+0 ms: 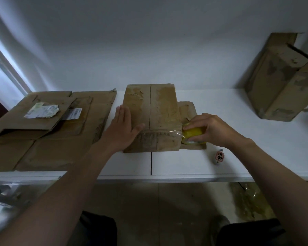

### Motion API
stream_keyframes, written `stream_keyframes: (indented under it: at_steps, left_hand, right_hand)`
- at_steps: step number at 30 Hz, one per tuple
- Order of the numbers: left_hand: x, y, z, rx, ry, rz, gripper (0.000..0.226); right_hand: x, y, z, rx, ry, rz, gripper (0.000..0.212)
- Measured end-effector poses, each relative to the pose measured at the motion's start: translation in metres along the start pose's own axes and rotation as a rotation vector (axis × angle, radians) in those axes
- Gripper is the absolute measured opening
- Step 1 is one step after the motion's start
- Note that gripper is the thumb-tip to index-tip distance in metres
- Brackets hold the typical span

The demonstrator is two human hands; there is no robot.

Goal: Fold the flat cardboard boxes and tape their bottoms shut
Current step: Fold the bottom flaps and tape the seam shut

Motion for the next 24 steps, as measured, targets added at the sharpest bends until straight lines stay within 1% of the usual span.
stream_keyframes:
  at_steps: [3, 5, 7, 9, 10, 12, 15, 18, 21, 24]
  left_hand:
    - [-0.004, 0.005, 0.006, 0.173, 0.026, 0.010, 0.097]
    - [-0.002, 0.004, 0.007, 0.203, 0.036, 0.001, 0.098]
    - [0.000, 0.005, 0.007, 0.178, 0.049, 0.018, 0.100]
    - [0.001, 0.007, 0.007, 0.157, 0.066, 0.040, 0.103]
    - [0.001, 0.007, 0.007, 0.145, 0.081, 0.047, 0.103]
    - [0.002, 0.005, 0.005, 0.128, 0.114, 0.057, 0.104]
    - [-0.001, 0.005, 0.001, 0.084, 0.162, 0.105, 0.102]
    - [-0.006, -0.001, -0.003, -0.082, 0.175, 0.159, 0.090]
    - [-0.009, -0.016, -0.006, -0.298, 0.209, 0.204, 0.089]
    - [-0.012, -0.035, -0.003, -0.480, 0.263, 0.208, 0.089]
  right_hand:
    - [-0.005, 0.008, -0.003, 0.075, -0.053, 0.040, 0.045]
    - [-0.003, 0.004, -0.009, 0.087, -0.045, 0.073, 0.042]
    - [0.007, -0.013, -0.015, 0.020, 0.029, 0.052, 0.034]
    - [0.021, -0.038, -0.014, -0.056, 0.108, -0.004, 0.035]
    - [0.032, -0.052, -0.009, -0.087, 0.118, -0.022, 0.036]
    - [0.054, -0.072, 0.011, -0.127, 0.079, 0.000, 0.042]
    - [0.078, -0.080, 0.048, -0.245, -0.058, 0.081, 0.060]
    - [0.084, -0.074, 0.067, -0.451, -0.114, 0.121, 0.076]
    - [0.084, -0.068, 0.069, -0.482, -0.120, 0.121, 0.078]
    - [0.083, -0.067, 0.071, -0.482, -0.155, 0.100, 0.079]
Point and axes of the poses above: each hand's wrist, its own x-axis towards the middle knuckle, its own z-axis out of the palm, y = z × x, the point moved 8 cm from there along x, towards the middle knuckle, and after that the axes turned 12 degrees about -y, right-handed, at the moved point
